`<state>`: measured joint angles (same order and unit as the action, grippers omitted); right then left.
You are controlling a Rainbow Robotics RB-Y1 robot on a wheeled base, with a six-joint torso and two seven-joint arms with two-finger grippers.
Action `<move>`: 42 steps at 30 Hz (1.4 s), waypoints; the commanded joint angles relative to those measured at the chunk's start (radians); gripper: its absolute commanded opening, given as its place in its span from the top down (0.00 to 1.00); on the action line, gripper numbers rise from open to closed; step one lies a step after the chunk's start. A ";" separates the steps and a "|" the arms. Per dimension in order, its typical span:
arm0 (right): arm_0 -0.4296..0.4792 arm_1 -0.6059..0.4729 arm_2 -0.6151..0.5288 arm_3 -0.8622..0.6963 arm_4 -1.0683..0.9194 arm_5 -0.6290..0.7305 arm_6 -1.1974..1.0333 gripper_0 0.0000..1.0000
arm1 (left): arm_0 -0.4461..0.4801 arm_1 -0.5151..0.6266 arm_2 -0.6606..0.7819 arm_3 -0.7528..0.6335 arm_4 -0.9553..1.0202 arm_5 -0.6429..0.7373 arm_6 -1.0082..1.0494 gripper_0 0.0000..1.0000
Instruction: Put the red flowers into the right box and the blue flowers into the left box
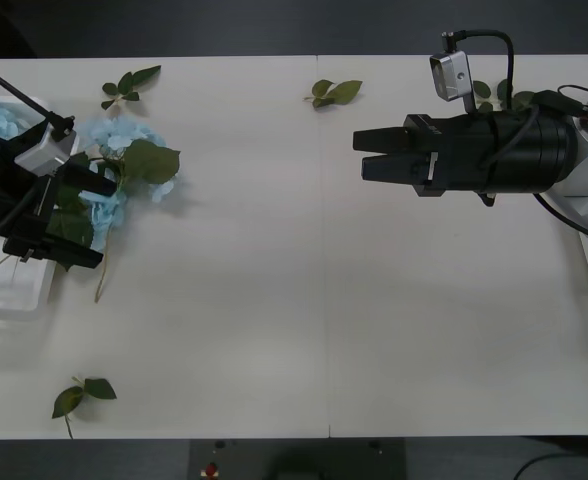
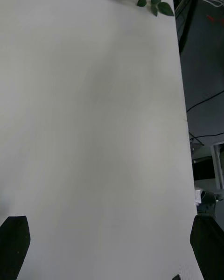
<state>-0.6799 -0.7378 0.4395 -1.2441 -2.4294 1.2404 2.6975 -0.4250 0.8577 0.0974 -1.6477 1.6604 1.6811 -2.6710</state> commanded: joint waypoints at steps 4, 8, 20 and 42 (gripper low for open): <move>-0.032 -0.015 -0.016 -0.023 -0.010 0.007 0.008 0.05 | -0.018 0.018 -0.024 -0.004 -0.123 -0.024 0.318 0.00; -0.032 -0.015 -0.016 -0.023 -0.010 0.007 0.008 0.05 | -0.018 0.018 -0.053 -0.006 -0.182 -0.041 0.526 0.00; -0.032 -0.015 -0.016 -0.023 -0.010 0.007 0.008 0.05 | -0.034 0.018 -0.159 -0.006 -0.326 -0.127 0.841 0.00; -0.032 -0.015 -0.016 -0.023 -0.010 0.007 0.008 0.05 | -0.098 -0.062 -0.245 -0.001 -0.666 -0.274 1.020 0.00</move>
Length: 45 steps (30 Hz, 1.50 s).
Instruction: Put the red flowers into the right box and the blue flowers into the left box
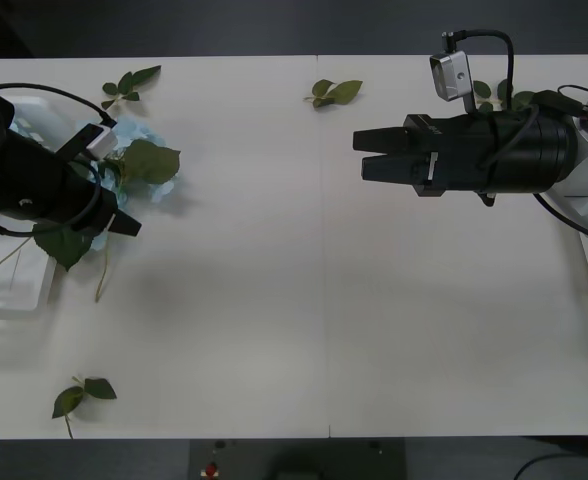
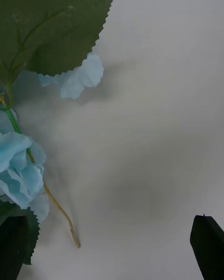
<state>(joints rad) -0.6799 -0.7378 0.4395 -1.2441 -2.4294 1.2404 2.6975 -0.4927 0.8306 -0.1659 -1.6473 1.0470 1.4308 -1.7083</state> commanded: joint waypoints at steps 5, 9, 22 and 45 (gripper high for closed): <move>-0.032 -0.015 -0.016 -0.023 -0.010 0.007 0.008 0.05 | -0.061 -0.067 0.019 0.063 -0.094 -0.029 0.073 0.00; -0.032 -0.015 -0.016 -0.023 -0.010 0.007 0.008 0.05 | -0.099 -0.091 0.017 0.149 -0.094 -0.033 0.068 0.00; -0.032 -0.015 -0.016 -0.023 -0.010 0.007 0.008 0.05 | -0.202 -0.127 -0.080 0.368 -0.134 -0.176 0.065 0.00; -0.032 -0.015 -0.016 -0.023 -0.010 0.007 0.008 0.05 | -0.227 -0.085 -0.139 0.468 -0.217 -0.197 0.049 0.00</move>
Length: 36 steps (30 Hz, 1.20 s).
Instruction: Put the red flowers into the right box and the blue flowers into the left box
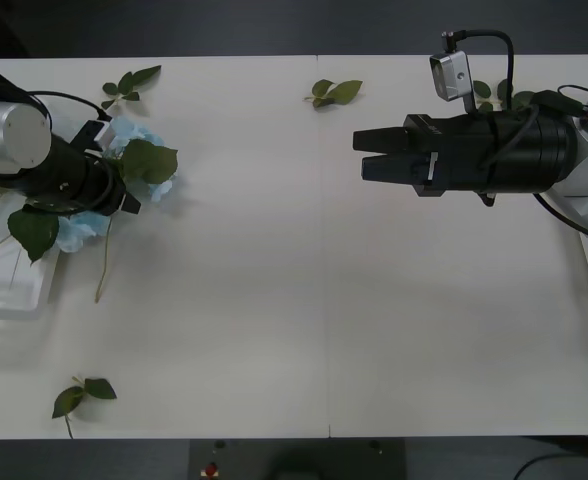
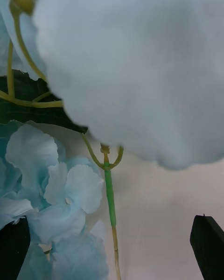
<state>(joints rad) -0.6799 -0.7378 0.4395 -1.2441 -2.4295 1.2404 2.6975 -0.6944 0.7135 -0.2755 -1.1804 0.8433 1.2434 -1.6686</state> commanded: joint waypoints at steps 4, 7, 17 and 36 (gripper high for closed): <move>-0.032 -0.015 -0.016 -0.023 -0.010 0.007 0.008 0.05 | -0.024 0.032 -0.054 0.018 -0.021 -0.028 0.016 0.00; -0.032 -0.015 -0.016 -0.023 -0.010 0.007 0.008 0.05 | -0.025 0.024 -0.054 0.033 -0.024 -0.028 0.015 0.00; -0.032 -0.015 -0.016 -0.023 -0.010 0.007 0.008 0.05 | -0.025 0.011 -0.060 0.045 -0.040 -0.028 0.012 1.00; -0.032 -0.015 -0.016 -0.023 -0.010 0.007 0.008 0.05 | -0.020 0.037 0.096 -0.041 0.005 0.018 -0.059 1.00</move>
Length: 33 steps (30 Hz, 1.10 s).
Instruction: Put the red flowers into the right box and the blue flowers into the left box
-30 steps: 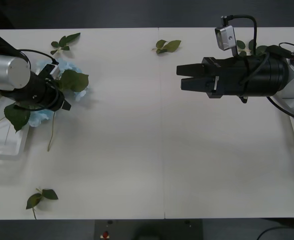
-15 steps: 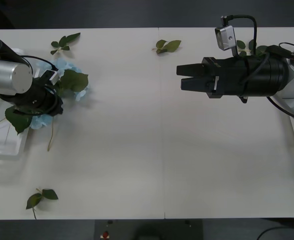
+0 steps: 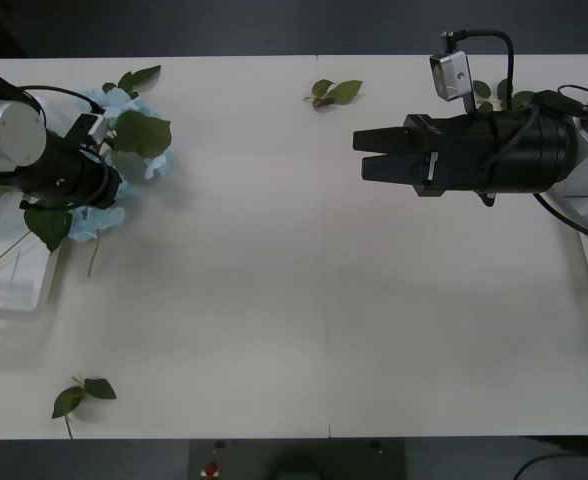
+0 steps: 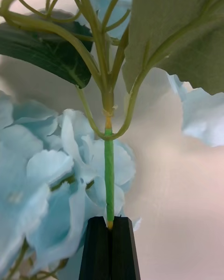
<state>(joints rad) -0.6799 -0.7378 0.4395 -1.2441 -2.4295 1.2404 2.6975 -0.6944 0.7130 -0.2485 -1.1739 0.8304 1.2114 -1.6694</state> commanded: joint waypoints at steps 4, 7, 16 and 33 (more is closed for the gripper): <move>-0.032 -0.015 -0.016 -0.023 -0.010 0.007 0.008 0.05 | -0.022 0.037 0.175 -0.058 0.029 0.122 -0.130 1.00; -0.032 -0.015 -0.016 -0.023 -0.010 0.007 0.008 0.05 | -0.022 0.037 0.264 -0.066 0.036 0.194 -0.184 1.00; -0.032 -0.015 -0.016 -0.023 -0.010 0.007 0.008 0.05 | -0.020 0.042 0.503 -0.145 0.019 0.373 -0.342 1.00; -0.032 -0.015 -0.016 -0.023 -0.010 0.007 0.008 0.05 | 0.193 0.184 0.756 -0.187 -0.201 0.350 -0.355 1.00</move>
<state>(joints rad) -0.6799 -0.7378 0.4394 -1.2441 -2.4295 1.2404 2.6975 -0.5177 0.8299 0.4840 -1.3376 0.6507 1.5757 -2.0133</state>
